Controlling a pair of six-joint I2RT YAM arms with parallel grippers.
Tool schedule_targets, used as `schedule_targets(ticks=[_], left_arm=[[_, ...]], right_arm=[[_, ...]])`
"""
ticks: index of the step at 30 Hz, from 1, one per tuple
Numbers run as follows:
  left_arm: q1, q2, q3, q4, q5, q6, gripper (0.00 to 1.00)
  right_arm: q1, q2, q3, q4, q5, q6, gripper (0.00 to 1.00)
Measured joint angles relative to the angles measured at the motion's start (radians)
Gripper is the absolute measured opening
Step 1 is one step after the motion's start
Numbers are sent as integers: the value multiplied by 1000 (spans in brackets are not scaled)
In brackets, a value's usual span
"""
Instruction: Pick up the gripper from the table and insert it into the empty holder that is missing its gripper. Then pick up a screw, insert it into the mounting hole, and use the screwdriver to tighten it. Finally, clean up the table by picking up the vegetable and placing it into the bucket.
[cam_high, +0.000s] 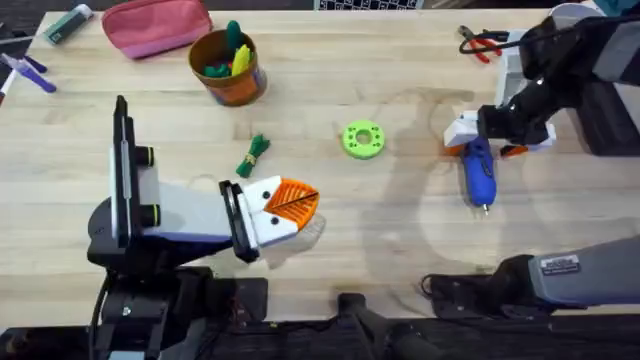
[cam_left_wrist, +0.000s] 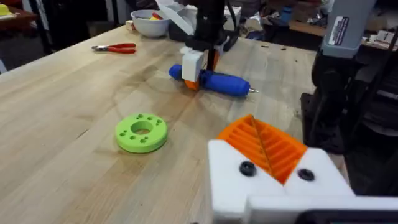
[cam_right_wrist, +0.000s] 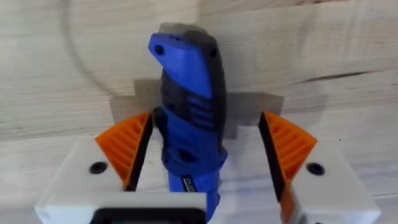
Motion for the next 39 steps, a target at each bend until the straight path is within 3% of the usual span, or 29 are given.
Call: schedule_targets(ticks=[30, 32, 35, 39], left_arm=[[0, 0, 0, 0, 0, 0, 18], [0, 0, 0, 0, 0, 0, 18], [0, 0, 0, 0, 0, 0, 18], [0, 0, 0, 0, 0, 0, 18]], right_arm=[[29, 0, -11, 14, 1, -4, 984], [29, 0, -11, 14, 1, -7, 930], [29, 0, -11, 18, 1, -9, 739], [29, 0, -11, 21, 1, -16, 218]])
